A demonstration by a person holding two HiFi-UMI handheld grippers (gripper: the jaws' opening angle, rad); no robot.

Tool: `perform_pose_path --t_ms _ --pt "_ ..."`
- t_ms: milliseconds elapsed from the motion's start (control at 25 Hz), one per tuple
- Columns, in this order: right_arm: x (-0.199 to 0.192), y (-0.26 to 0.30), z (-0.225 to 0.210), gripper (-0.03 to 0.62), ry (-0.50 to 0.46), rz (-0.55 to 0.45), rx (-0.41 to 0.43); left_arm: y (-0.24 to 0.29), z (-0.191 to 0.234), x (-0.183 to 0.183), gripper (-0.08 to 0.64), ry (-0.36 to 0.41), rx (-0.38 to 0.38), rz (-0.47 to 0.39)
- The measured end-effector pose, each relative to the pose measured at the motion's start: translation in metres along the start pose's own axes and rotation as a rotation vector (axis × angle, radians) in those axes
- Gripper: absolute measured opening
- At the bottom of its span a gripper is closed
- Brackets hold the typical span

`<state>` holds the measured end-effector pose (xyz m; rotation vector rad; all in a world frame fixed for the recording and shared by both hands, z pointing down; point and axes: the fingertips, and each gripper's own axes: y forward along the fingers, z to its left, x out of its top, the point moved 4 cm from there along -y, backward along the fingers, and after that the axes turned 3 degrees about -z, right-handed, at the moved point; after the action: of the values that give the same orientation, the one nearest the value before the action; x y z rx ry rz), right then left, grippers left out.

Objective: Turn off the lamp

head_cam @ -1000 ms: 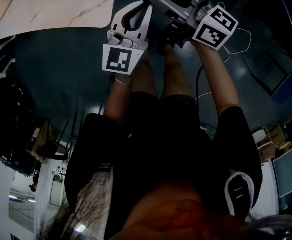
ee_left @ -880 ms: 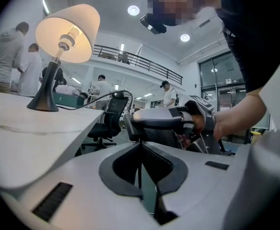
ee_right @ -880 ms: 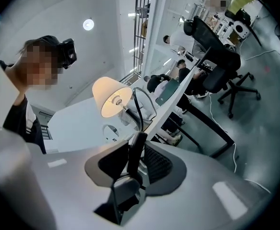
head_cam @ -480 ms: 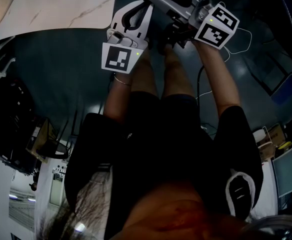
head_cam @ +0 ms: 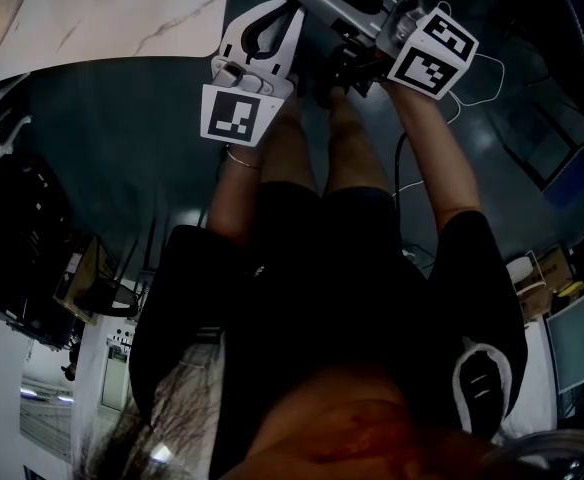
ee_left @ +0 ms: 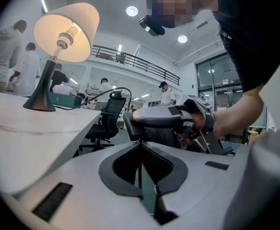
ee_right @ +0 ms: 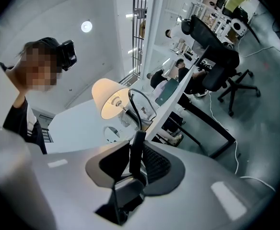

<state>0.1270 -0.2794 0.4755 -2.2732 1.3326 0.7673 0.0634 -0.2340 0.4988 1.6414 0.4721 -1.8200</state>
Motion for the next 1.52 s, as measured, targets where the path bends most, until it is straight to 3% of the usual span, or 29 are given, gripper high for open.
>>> perform_pose_path --t_ms 1000,1520 --pt "-0.007 -0.003 -0.006 0.069 0.109 -0.029 -0.012 0.0 -0.002 -0.01 0.012 0.006 -0.022 0.014" --pt "-0.006 -0.007 -0.013 0.094 0.144 -0.064 -0.012 0.0 -0.004 -0.009 0.012 -0.002 -0.035 0.024"
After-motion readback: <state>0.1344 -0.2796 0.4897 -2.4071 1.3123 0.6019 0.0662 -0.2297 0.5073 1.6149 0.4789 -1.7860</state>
